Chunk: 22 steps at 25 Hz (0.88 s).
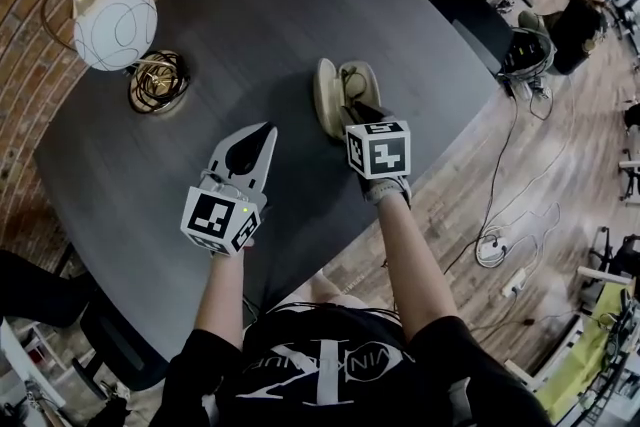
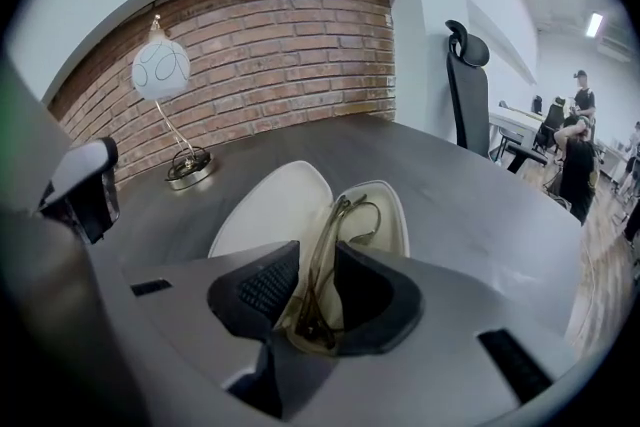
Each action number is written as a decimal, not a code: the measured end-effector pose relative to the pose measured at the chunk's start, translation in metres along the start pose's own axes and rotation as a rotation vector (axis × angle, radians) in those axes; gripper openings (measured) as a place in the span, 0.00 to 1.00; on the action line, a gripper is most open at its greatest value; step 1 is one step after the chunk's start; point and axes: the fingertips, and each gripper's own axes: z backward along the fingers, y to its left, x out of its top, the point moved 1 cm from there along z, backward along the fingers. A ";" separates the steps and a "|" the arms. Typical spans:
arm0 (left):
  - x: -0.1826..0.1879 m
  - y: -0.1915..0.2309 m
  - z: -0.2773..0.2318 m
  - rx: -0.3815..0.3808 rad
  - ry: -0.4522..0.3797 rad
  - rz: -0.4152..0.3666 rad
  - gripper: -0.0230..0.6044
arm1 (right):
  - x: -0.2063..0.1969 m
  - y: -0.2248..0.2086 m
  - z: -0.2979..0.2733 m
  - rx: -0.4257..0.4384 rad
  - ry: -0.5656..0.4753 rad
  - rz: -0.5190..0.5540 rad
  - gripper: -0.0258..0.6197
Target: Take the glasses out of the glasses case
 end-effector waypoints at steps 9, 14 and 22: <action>-0.022 -0.010 -0.018 -0.033 0.060 0.000 0.06 | -0.008 -0.011 -0.009 -0.032 0.047 0.022 0.19; -0.027 -0.012 -0.024 -0.042 0.063 0.012 0.06 | -0.009 -0.014 -0.011 -0.031 0.058 0.014 0.18; -0.038 -0.017 -0.032 -0.060 0.089 0.022 0.06 | -0.009 -0.014 -0.016 0.043 0.159 0.002 0.15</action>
